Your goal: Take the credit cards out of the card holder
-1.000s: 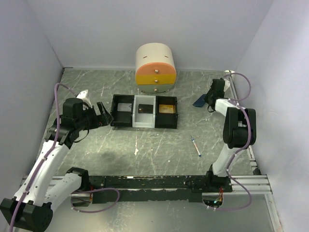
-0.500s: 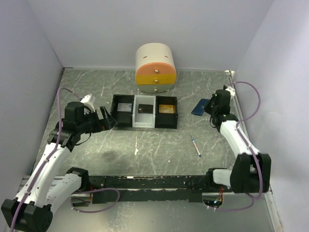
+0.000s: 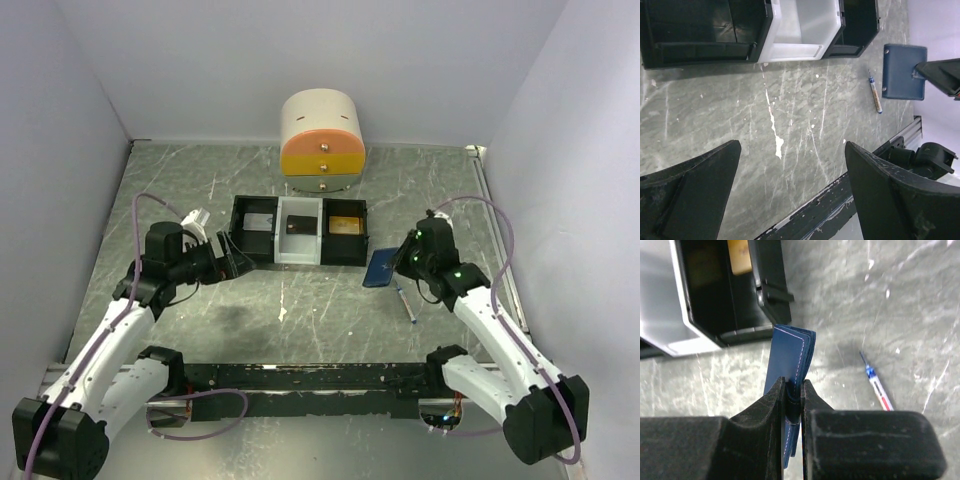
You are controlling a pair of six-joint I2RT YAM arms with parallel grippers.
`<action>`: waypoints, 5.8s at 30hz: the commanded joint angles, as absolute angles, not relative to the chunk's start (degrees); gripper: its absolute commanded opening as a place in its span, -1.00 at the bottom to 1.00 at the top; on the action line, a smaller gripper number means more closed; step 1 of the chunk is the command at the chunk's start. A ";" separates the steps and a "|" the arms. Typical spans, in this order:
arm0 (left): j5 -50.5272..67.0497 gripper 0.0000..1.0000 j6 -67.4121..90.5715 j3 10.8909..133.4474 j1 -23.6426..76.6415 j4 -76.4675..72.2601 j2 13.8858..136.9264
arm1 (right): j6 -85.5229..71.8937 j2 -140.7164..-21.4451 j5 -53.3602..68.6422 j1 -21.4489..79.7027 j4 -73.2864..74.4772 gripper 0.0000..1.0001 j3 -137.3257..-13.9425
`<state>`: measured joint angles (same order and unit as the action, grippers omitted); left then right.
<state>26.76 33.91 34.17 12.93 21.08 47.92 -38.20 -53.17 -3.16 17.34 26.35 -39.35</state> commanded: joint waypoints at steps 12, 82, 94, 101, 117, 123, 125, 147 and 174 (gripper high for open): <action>23.16 0.91 35.02 34.36 17.49 18.21 49.50 | -45.41 -78.25 -33.17 57.64 48.00 -1.00 -59.66; -17.70 0.43 56.60 45.05 63.05 22.04 73.19 | -53.05 -62.10 0.18 46.24 -7.05 -0.16 -19.69; -23.09 0.41 57.82 54.42 67.14 25.65 88.55 | -54.76 -58.87 -0.70 46.24 -7.91 -0.30 -16.27; -24.55 0.32 56.43 57.46 67.10 28.45 92.89 | -55.55 -57.97 -0.83 46.29 -9.93 -0.30 -15.12; -23.80 -0.02 57.38 56.20 67.23 28.66 96.96 | -54.04 -62.86 4.78 46.24 -14.07 -0.30 -15.61; -23.40 -0.30 56.50 55.68 67.45 28.30 97.34 | -52.03 -65.81 6.66 46.26 -12.50 -0.27 -16.83; -23.46 -0.40 56.69 55.44 67.62 28.03 97.16 | -51.61 -66.88 6.42 46.29 -11.41 -0.26 -17.42; -21.15 -0.80 56.35 49.40 68.03 17.63 91.02 | -46.66 -75.75 2.57 47.16 -1.16 -0.23 -24.19; -17.30 -0.85 56.71 40.09 68.03 3.94 83.33 | -47.89 -74.65 1.07 47.30 -1.82 -0.22 -24.41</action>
